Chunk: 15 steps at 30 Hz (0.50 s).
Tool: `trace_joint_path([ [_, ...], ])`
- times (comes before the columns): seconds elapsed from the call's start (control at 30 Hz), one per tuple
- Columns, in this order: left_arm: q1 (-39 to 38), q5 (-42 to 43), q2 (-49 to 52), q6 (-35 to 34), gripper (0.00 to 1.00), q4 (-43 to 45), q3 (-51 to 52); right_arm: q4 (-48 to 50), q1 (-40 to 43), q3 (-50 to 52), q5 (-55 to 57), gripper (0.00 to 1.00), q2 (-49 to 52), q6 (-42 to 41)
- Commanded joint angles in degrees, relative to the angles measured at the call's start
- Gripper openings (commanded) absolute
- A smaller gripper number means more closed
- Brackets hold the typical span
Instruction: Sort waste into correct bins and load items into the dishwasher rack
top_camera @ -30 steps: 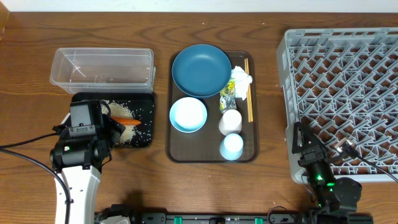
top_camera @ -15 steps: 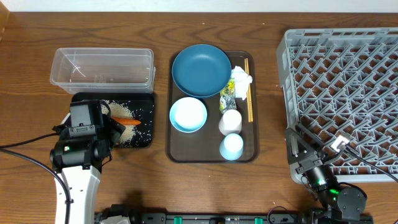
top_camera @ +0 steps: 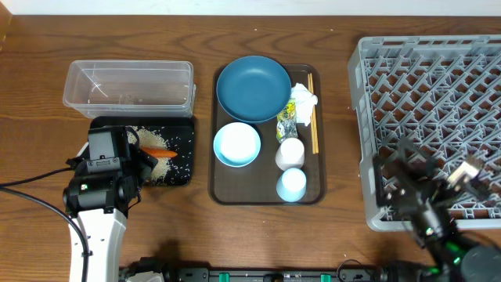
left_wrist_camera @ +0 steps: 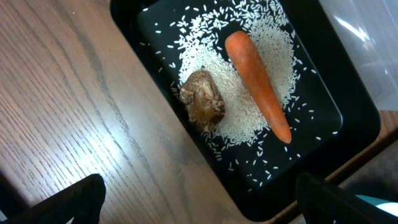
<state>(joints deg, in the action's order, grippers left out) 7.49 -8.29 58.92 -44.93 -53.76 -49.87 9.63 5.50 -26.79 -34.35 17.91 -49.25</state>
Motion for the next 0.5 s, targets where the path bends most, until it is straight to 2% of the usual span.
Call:
trace_joint_path([
  [0.0, 0.33, -0.72, -0.20, 0.76, 0.98, -0.17, -0.72, -0.24, 0.09, -8.09, -4.96, 0.99, 8.87, 6.95],
  [0.13, 0.33, -0.72, -0.20, 0.76, 0.98, -0.17, -0.72, -2.27, 0.07, -18.86, -9.09, 0.99, 19.96, 9.99],
  [0.27, 0.33, -0.72, -0.20, 0.76, 0.98, -0.17, -0.72, -10.29, -0.72, -29.86, -10.86, 0.99, 28.76, 16.57],
  [0.37, 0.33, -0.72, -0.20, 0.76, 0.98, -0.17, -0.72, -19.98, -3.39, -38.29, -7.98, 0.99, 34.38, 23.87],
  [0.47, 0.33, -0.72, -0.20, 0.76, 0.98, -0.17, -0.72, -30.38, -8.15, -45.35, 0.37, 0.99, 38.53, 30.75],
])
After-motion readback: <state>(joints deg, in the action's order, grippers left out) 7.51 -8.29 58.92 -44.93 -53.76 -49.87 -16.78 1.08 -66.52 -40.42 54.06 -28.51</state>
